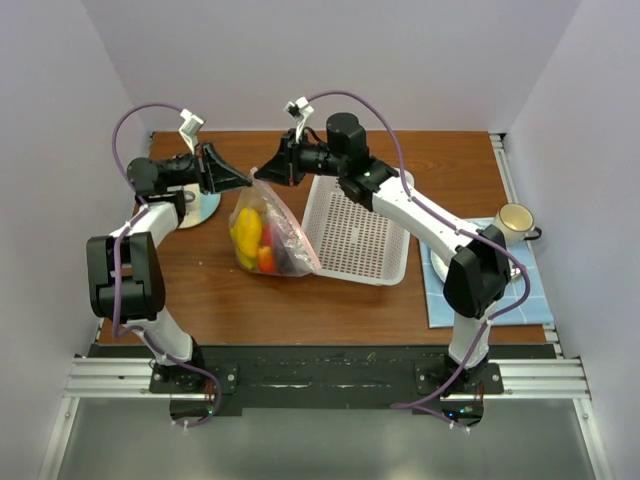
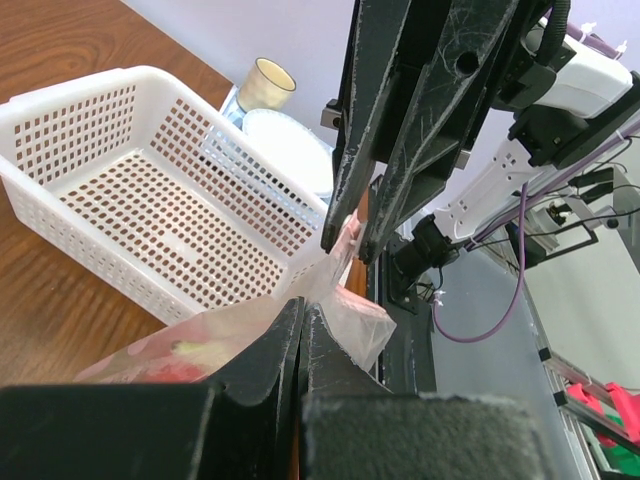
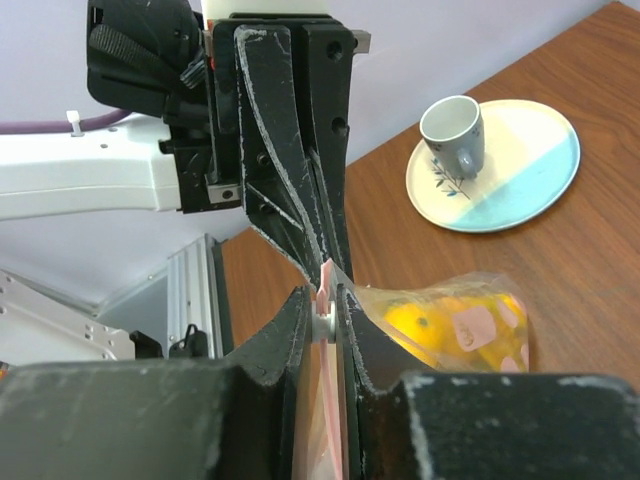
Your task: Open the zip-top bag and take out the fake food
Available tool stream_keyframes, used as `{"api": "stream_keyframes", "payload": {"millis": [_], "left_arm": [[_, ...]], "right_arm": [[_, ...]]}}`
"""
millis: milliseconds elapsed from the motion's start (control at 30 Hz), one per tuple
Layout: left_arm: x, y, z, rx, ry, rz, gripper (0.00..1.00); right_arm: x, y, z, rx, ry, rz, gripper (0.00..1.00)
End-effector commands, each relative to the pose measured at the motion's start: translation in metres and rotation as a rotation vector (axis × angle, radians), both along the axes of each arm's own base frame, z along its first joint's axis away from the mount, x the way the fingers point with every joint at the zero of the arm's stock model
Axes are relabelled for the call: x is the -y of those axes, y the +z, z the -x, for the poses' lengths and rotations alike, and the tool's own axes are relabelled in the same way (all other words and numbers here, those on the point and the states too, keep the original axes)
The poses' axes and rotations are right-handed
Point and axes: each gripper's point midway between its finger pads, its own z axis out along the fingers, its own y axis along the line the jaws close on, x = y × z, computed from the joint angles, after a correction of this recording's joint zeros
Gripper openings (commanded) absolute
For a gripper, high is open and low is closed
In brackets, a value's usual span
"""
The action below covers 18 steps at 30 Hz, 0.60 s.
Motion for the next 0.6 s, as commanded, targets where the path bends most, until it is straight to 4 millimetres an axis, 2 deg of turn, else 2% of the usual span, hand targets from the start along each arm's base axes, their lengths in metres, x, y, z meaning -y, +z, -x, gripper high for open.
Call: {"api": "stream_keyframes", "payload": {"millis": [0,133,167,200,267,367,567], "left_arm": [[-0.0053,-0.0012,0.0295,0.604,-0.087,-0.216,0.00],[-0.0059,-0.0013,0.0287,0.599,-0.085,-0.216,0.01],[-0.0059,-0.0013,0.0289,0.596,-0.085,-0.215,0.15],[-0.0055,-0.0012,0.0293,0.592,-0.087,-0.216,0.25],[-0.0061,0.0000,0.0295,0.597,-0.087,-0.220,0.36],[-0.0054,0.0022,0.0304,0.612,-0.093,-0.226,0.40],[-0.0041,0.0043,0.0236,0.627,-0.095,-0.222,0.41]], "right_arm": [[0.0097,0.0387,0.0130,0.057,0.010,-0.074,0.09],[0.0096,0.0364,0.0129,0.050,0.010,-0.070,0.06],[0.0098,0.0368,0.0132,0.050,0.010,-0.070,0.06],[0.0096,0.0357,0.0130,0.047,0.010,-0.068,0.05],[0.0091,0.0360,0.0125,0.044,0.010,-0.069,0.05],[0.0077,0.0384,0.0126,0.043,0.018,-0.073,0.04],[0.0055,0.0421,0.0134,0.038,0.033,-0.079,0.04]]}}
